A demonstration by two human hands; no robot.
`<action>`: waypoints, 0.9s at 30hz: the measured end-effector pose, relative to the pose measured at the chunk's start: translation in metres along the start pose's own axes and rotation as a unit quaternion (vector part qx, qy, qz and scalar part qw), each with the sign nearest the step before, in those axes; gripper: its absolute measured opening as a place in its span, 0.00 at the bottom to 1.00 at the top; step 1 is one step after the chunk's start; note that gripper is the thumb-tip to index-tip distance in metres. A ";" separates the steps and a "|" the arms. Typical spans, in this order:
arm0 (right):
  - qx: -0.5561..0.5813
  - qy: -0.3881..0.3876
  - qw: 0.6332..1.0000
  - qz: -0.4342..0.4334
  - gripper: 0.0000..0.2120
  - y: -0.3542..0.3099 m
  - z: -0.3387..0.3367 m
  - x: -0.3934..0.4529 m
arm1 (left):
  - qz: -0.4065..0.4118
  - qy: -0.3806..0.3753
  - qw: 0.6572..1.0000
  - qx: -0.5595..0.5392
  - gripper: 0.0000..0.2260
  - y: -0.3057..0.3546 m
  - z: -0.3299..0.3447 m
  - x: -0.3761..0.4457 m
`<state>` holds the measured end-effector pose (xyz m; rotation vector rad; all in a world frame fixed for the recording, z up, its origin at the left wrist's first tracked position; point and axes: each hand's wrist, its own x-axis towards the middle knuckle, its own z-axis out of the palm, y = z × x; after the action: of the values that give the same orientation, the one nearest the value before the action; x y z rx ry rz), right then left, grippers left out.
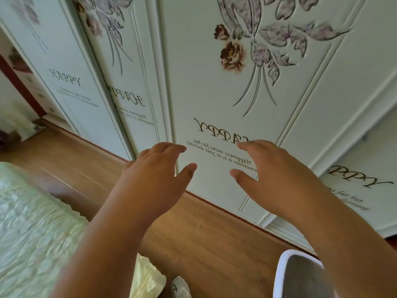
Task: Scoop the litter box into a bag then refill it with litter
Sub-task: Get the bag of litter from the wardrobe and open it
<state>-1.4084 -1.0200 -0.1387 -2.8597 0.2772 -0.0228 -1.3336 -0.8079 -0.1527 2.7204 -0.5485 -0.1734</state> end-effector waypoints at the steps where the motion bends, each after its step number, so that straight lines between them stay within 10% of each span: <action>1: -0.004 0.003 1.000 -0.006 0.29 -0.008 -0.001 0.017 | -0.007 0.009 1.000 -0.003 0.26 -0.009 -0.006 0.011; 27: 0.048 -0.079 0.943 -0.320 0.29 -0.218 0.051 0.315 | -0.317 0.095 0.944 0.012 0.25 -0.188 -0.101 0.129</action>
<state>-1.0560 -0.8603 -0.1331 -2.7001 -0.6683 0.0649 -1.1306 -0.6648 -0.1349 2.7979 0.3962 -0.0595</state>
